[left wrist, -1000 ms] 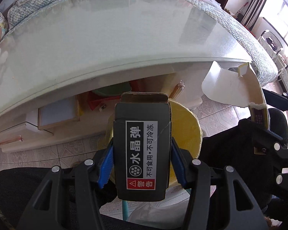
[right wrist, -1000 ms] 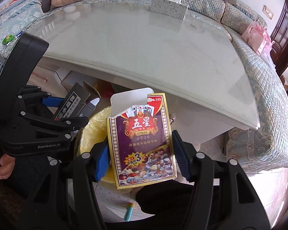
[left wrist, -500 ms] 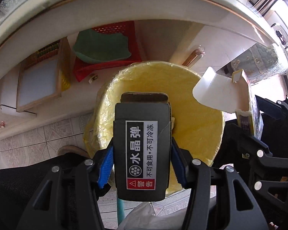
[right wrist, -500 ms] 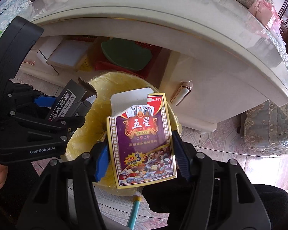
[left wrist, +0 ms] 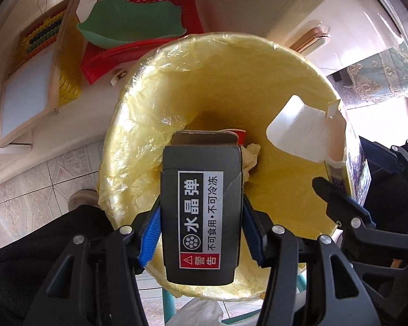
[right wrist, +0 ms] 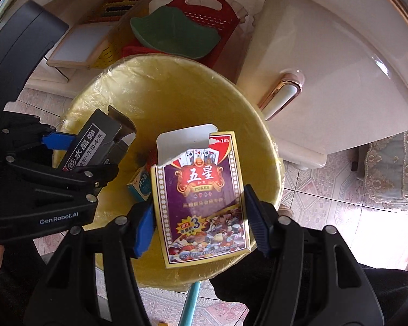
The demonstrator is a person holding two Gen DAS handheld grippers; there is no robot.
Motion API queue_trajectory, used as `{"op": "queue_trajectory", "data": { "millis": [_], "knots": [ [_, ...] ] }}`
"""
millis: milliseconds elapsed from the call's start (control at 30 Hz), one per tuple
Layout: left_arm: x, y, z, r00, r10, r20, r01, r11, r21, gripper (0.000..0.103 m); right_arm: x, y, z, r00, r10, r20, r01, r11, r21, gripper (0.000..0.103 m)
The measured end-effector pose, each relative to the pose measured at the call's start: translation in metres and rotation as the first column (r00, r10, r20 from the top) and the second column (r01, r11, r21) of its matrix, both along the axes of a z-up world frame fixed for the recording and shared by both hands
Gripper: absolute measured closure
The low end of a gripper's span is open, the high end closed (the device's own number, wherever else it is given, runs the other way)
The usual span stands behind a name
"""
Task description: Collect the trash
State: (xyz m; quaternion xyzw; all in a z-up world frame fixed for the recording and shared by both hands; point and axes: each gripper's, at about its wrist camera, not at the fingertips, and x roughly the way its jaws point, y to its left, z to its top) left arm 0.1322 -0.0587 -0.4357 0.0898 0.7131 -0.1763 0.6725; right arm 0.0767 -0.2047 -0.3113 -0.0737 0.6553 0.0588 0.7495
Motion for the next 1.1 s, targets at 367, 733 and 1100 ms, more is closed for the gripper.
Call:
{"op": "queue_trajectory", "data": {
  "millis": [367,733,1100],
  "knots": [
    [0.002,-0.005,-0.014,1.0,-0.011,-0.016,0.011,0.999,0.035,0.05,0.0,0.002,-0.014,0.999,-0.003,-0.052,0.004,1.0,0.019,0.044],
    [0.009,0.0,-0.015,0.999,0.021,-0.032,-0.02,0.999,0.032,0.029,-0.001,0.005,-0.021,0.997,0.001,-0.073,0.001,0.999,0.032,0.039],
    [0.007,0.004,0.0,0.998,0.063,0.009,-0.063,0.997,0.042,0.022,0.001,-0.001,-0.015,0.998,-0.026,-0.06,0.028,0.999,0.032,0.029]
  ]
}}
